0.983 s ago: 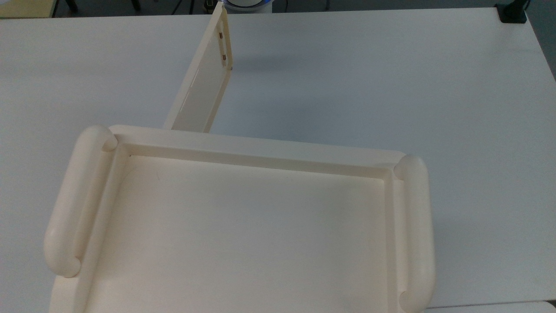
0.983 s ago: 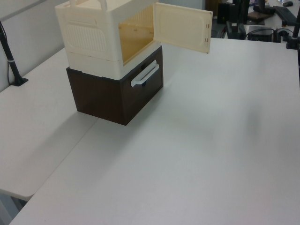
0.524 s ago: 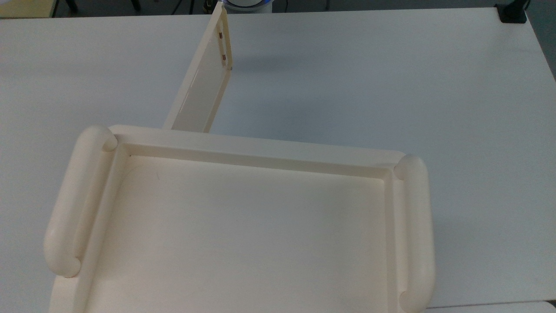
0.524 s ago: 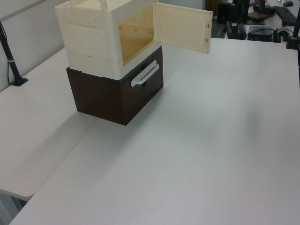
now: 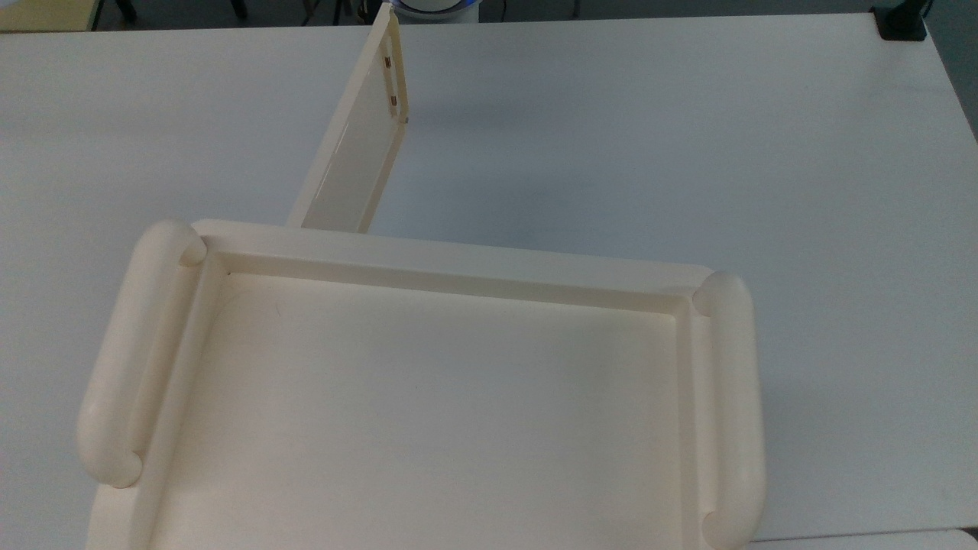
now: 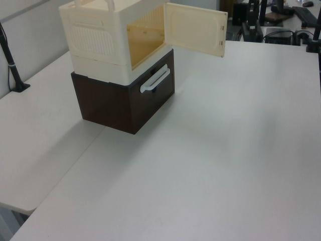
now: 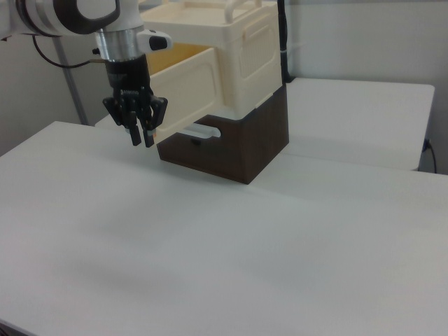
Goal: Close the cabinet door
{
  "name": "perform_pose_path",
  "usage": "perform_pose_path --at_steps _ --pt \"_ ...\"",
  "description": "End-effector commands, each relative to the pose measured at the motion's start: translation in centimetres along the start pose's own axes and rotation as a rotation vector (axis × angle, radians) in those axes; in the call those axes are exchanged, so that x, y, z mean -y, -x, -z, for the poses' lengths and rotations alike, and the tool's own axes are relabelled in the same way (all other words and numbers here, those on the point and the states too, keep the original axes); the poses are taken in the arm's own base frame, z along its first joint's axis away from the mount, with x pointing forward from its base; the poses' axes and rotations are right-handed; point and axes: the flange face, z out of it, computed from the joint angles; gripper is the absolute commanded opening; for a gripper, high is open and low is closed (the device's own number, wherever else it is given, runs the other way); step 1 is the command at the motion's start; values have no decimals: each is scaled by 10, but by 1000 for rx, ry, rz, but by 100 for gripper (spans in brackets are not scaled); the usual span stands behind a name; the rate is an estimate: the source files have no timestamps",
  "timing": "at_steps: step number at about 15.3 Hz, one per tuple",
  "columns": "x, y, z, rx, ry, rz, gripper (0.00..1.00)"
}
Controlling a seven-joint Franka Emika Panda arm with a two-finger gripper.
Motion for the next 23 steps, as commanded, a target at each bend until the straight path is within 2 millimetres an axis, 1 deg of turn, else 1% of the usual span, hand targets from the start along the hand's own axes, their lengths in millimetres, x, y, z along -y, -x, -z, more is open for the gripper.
perform_pose_path --at_steps 1,2,4,5,6,8,9,11,16,17,19,21,23 --pt "-11 -13 -8 -18 -51 205 10" --pt "-7 -22 -3 -41 -57 273 9" --pt "-14 -36 2 -82 -39 328 9" --pt "-12 -45 8 -139 -11 379 9" --pt "-14 -51 11 -184 14 416 9" --pt "-13 -67 9 -236 60 493 9" --pt "-5 -74 8 -256 79 536 9" --pt "1 -86 6 -289 105 573 9" --pt "41 -109 -7 -296 112 608 10" --pt "49 -113 -2 -319 124 596 10" --pt "66 -123 -6 -356 115 542 10" --pt "86 -131 0 -426 121 496 9" --pt "107 -139 0 -475 118 460 10"
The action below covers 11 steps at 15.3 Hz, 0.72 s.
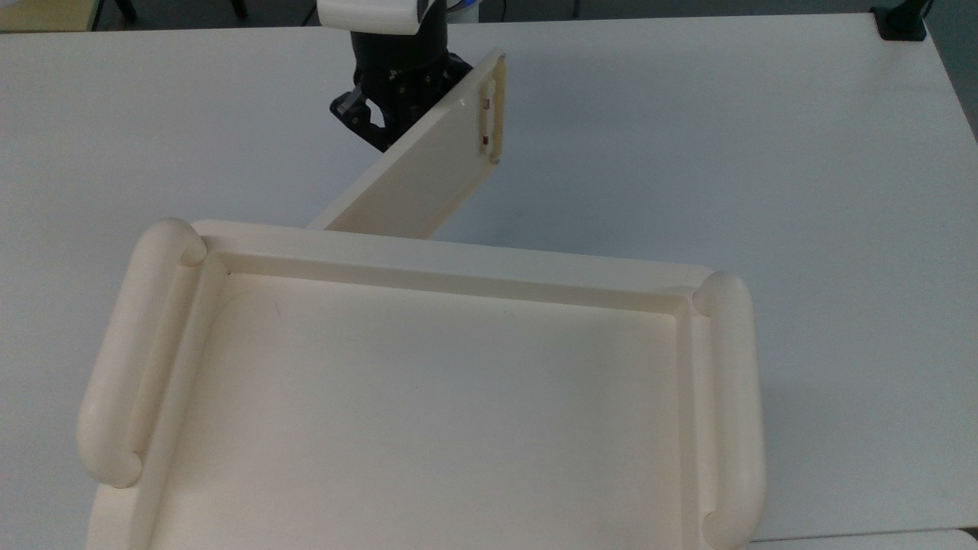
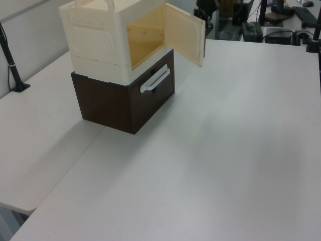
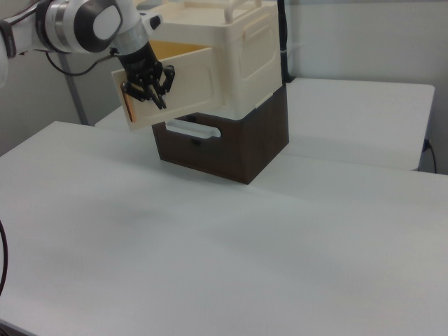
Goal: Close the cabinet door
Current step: 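Push the door with the gripper, swinging it shut against the cabinet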
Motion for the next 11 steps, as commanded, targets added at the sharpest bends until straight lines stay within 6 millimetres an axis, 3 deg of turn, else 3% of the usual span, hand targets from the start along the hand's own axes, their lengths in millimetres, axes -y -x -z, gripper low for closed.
perform_pose_path --at_steps 1,6,11 --pt "24 -33 1 -91 31 -78 10" --pt "43 -60 -3 -202 60 -224 9" --pt "42 -80 -13 -364 96 -416 9"
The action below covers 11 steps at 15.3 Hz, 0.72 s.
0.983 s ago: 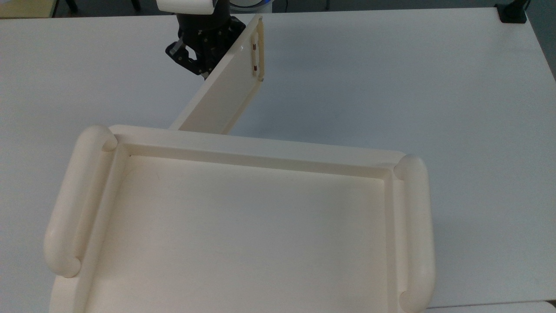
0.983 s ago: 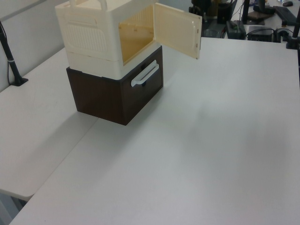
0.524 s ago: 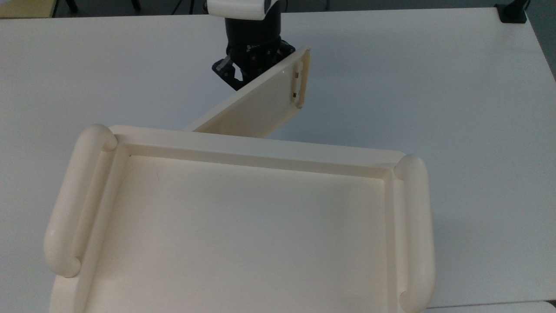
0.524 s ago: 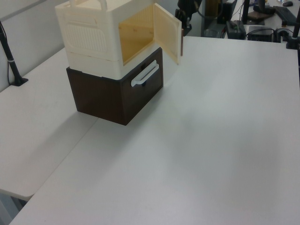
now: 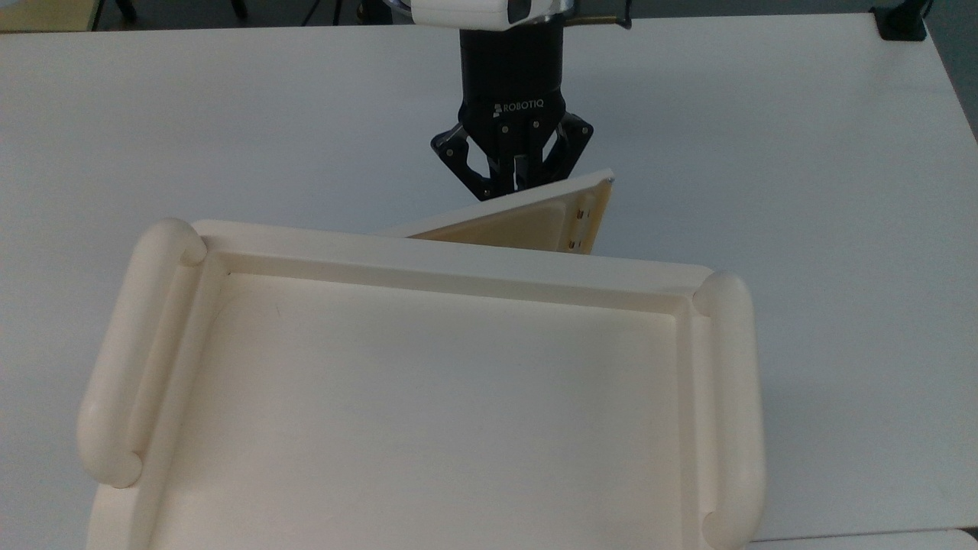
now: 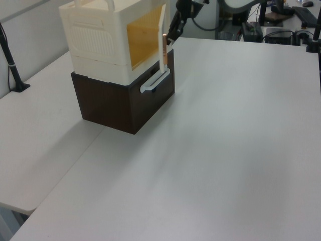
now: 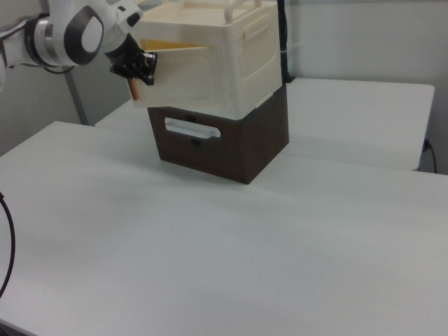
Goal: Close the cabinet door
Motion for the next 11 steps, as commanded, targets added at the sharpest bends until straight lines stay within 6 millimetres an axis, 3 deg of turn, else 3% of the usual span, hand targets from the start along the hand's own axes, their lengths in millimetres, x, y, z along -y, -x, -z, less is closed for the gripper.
perform_pose_path --at_steps 1,6,11 --pt "2 -10 -11 -90 13 -114 9" --pt "5 -16 -41 -239 42 -207 9" --pt "-17 -28 -39 -310 66 -304 9"
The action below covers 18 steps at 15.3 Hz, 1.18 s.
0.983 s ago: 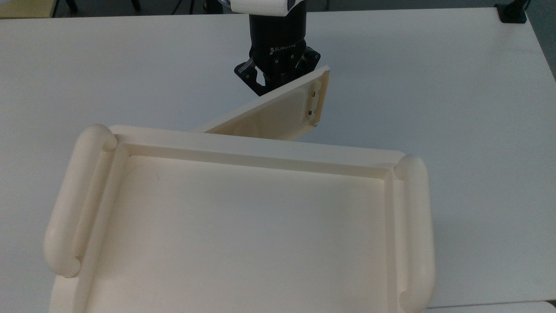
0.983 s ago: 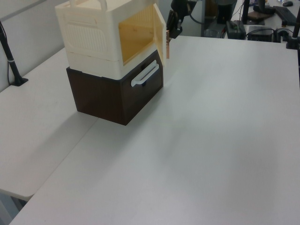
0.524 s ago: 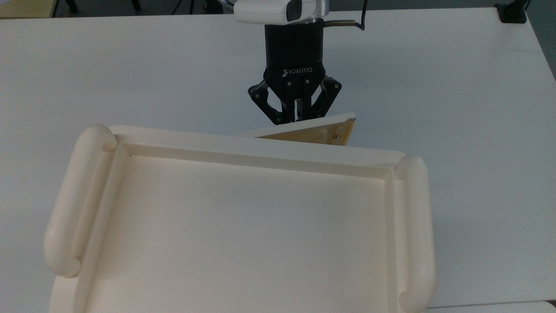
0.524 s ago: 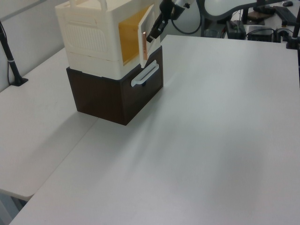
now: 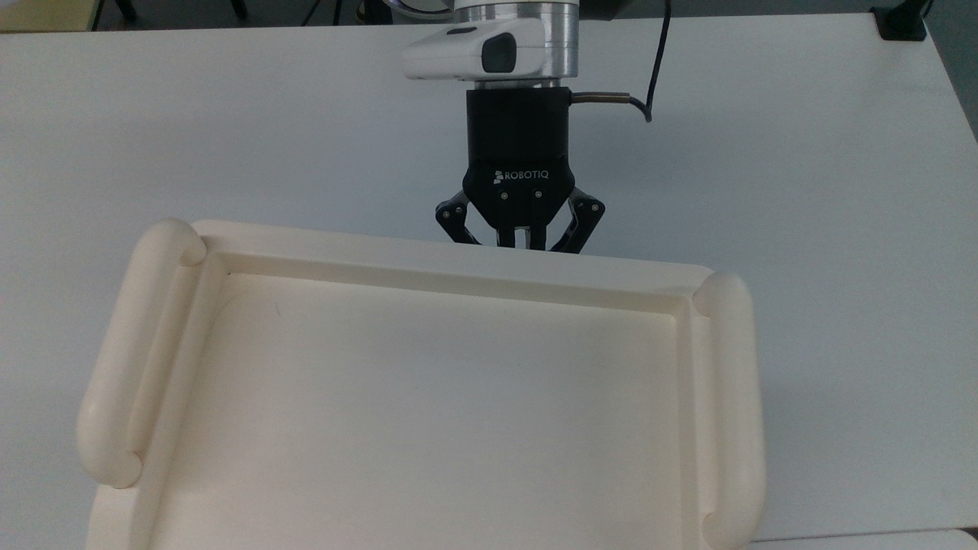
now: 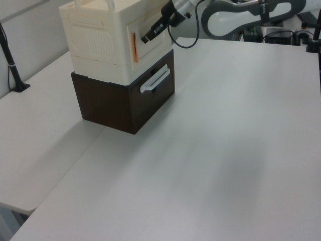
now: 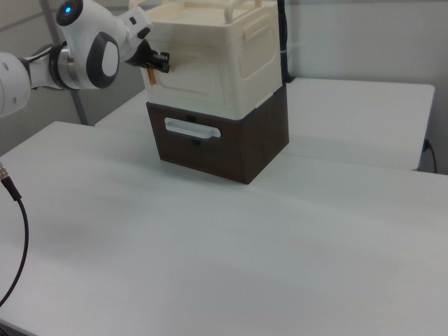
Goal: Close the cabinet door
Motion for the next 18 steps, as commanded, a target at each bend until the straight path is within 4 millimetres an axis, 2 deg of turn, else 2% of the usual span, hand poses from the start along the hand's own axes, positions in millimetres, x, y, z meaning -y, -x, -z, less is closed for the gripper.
perform_pose_path --at_steps 1,4,5,7,10,12,14,15,16,18 --pt "-12 -14 2 -43 13 -66 9" --pt "-22 -18 8 -71 18 -70 9" --pt "-29 -24 22 -82 22 -66 9" --pt "-37 -10 41 -37 11 -68 9" --pt "-41 13 70 120 -34 -69 9" --pt "-50 23 86 260 -41 -72 13" --pt "-66 37 106 430 -50 -85 18" --pt "-81 43 120 502 -67 -108 18" --pt "-93 48 134 565 -92 -127 24" --pt "-118 64 155 693 -100 -151 51"
